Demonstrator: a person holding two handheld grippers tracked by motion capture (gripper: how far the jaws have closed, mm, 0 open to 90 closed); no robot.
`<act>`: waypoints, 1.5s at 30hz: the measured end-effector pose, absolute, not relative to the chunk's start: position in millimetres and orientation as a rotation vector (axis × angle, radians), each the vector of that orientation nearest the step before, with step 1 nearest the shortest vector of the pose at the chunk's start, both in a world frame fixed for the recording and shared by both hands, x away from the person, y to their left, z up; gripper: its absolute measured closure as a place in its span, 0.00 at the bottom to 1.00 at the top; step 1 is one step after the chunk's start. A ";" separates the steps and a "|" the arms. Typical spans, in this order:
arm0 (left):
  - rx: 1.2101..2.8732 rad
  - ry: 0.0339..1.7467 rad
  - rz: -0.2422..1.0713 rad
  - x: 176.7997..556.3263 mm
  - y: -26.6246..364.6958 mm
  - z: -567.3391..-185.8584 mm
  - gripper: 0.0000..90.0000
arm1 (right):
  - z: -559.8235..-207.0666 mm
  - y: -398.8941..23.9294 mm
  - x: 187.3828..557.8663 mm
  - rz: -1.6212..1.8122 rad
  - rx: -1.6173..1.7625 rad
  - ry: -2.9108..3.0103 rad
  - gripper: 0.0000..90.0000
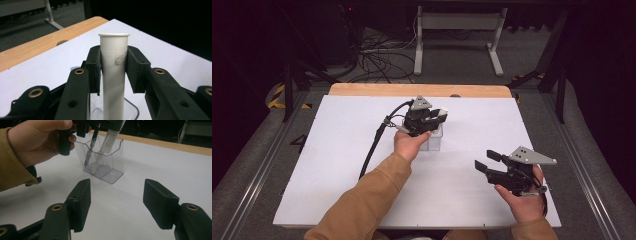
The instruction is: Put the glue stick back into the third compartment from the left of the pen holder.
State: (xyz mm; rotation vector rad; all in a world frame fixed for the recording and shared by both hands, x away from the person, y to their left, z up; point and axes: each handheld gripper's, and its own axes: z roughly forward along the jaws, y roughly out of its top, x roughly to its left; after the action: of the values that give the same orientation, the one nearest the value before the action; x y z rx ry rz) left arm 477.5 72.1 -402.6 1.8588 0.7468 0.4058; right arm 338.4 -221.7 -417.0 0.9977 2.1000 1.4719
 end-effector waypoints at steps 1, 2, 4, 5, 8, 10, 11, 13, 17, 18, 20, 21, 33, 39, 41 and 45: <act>1.863 0.746 0.405 477.5 72.0 -403.1 0.75 | -417.0 -221.8 338.4 1.472 0.997 2.100 0.45; 1.869 0.746 0.403 477.3 71.8 -403.6 0.75 | -417.0 -221.9 338.4 1.472 0.996 2.101 0.45; 1.883 0.743 0.405 476.6 71.5 -404.2 0.75 | -416.9 -221.8 338.3 1.471 0.995 2.099 0.45; 1.888 0.739 0.404 476.3 71.3 -404.3 0.75 | -416.9 -221.7 338.1 1.471 0.997 2.099 0.45; 1.911 0.737 0.414 474.8 70.4 -404.9 0.75 | -416.9 -221.5 338.3 1.473 0.992 2.099 0.45; 1.917 0.737 0.416 474.4 70.6 -405.0 0.75 | -416.9 -221.3 338.3 1.474 0.991 2.100 0.45; 1.919 0.737 0.416 474.3 70.7 -405.0 0.75 | -416.9 -221.2 338.2 1.473 0.990 2.100 0.45; 1.924 0.740 0.411 474.0 70.7 -405.1 0.75 | -416.6 -221.0 338.1 1.479 0.993 2.098 0.45; 1.922 0.767 0.421 470.7 71.9 -403.6 0.67 | -416.0 -220.9 338.7 1.478 0.984 2.099 0.45; 1.935 0.793 0.433 468.5 73.2 -400.4 0.56 | -415.8 -220.9 339.0 1.479 0.984 2.098 0.45; 1.943 0.802 0.495 460.7 75.1 -393.9 0.39 | -415.3 -219.8 339.9 1.488 0.987 2.097 0.45; 1.938 0.792 0.521 456.7 77.2 -390.3 0.35 | -415.3 -218.8 340.9 1.490 0.983 2.098 0.45; 1.871 0.715 0.516 422.3 118.1 -363.7 0.24 | -415.4 -208.5 349.0 1.496 0.951 2.126 0.45; 1.858 0.690 0.504 408.7 139.3 -361.9 0.22 | -416.9 -207.6 349.9 1.492 0.945 2.133 0.44; 1.849 0.689 0.501 404.5 146.2 -361.2 0.21 | -416.6 -207.0 348.8 1.499 0.935 2.135 0.43; 1.828 0.681 0.496 395.9 160.2 -360.2 0.21 | -416.3 -205.3 348.1 1.501 0.915 2.136 0.42</act>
State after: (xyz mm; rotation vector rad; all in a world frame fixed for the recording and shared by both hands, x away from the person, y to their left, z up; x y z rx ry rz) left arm 395.9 160.2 -360.2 1.8280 0.6807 0.4958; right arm 348.1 -205.3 -416.3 0.9154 2.1361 1.5014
